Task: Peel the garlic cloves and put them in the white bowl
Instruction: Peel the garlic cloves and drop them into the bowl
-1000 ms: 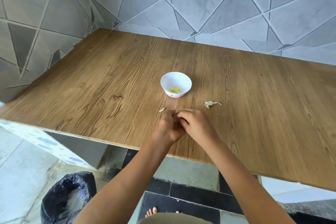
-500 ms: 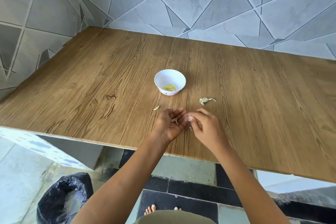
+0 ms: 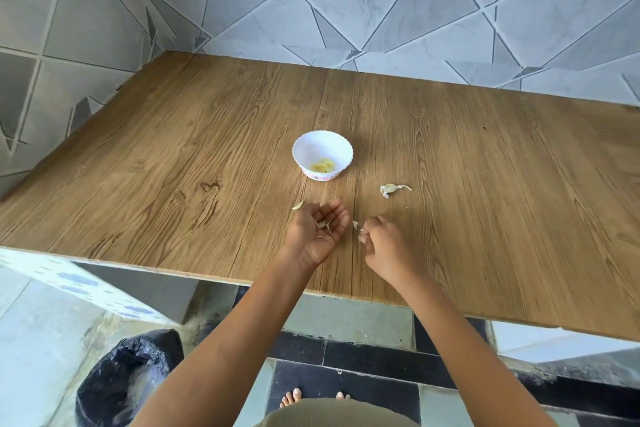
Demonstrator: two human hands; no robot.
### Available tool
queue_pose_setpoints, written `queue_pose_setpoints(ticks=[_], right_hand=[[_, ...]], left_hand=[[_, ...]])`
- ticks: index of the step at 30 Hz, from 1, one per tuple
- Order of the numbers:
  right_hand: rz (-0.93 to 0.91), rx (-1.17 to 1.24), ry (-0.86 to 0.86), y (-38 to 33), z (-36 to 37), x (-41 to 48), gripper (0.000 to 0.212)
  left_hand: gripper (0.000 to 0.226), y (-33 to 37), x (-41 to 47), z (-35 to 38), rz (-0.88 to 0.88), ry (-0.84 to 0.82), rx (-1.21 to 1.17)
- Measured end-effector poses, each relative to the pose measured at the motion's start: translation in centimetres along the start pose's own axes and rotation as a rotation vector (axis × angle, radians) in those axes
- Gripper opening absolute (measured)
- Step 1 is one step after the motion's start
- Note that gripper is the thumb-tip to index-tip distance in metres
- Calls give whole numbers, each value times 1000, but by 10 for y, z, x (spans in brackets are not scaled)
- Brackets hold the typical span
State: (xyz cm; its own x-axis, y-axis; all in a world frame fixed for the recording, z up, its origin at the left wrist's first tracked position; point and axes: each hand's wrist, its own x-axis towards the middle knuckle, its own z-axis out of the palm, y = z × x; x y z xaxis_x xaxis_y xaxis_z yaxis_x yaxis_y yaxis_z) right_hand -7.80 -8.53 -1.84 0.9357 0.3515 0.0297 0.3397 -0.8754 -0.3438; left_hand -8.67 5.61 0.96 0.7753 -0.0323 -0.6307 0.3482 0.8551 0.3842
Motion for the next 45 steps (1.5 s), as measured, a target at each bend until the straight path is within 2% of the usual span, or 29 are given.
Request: queue_pose_setpoints(ticks=[7, 10, 13, 15, 18, 20, 25, 28, 31, 34, 37, 39, 43, 45], right_hand=[[-48, 208, 142, 2, -4, 12, 10], [-96, 174, 43, -2, -9, 17, 26], [-173, 119, -96, -1, -13, 17, 30], [-215, 108, -115, 4, -11, 11, 30], [-266, 141, -16, 11, -1, 5, 18], [-262, 125, 59, 13, 5, 4, 19], [-213, -49, 125, 6, 9, 4, 23], [-186, 138, 198, -3, 4, 7, 19], [-285, 281, 271, -25, -6, 7, 11], [-340, 198, 298, -44, -7, 6, 23], [-283, 148, 349, -47, -3, 8, 13], [-249, 131, 360, -49, -2, 9, 14], [-348, 0, 459, -52, -5, 8, 7], [-378, -59, 478, -53, -6, 7, 19]], left_hand=[[38, 9, -3, -8, 51, 23, -15], [38, 9, -6, -10, 55, 23, -14], [37, 11, -8, -11, 64, 29, -23], [38, 12, -10, -12, 63, 36, -26], [39, 13, -11, -14, 71, 49, -35], [40, 12, -11, -13, 71, 58, -32], [40, 10, -13, -8, 77, 64, -14], [41, 9, -15, -8, 71, 65, -10], [39, 7, -18, -7, 56, 66, -5], [38, 5, -20, -3, 43, 78, -27], [39, 6, -21, -3, 41, 74, -52], [40, 8, -22, -4, 49, 63, -44], [39, 9, -24, -4, 47, 56, -47], [39, 9, -23, -5, 47, 56, -54]])
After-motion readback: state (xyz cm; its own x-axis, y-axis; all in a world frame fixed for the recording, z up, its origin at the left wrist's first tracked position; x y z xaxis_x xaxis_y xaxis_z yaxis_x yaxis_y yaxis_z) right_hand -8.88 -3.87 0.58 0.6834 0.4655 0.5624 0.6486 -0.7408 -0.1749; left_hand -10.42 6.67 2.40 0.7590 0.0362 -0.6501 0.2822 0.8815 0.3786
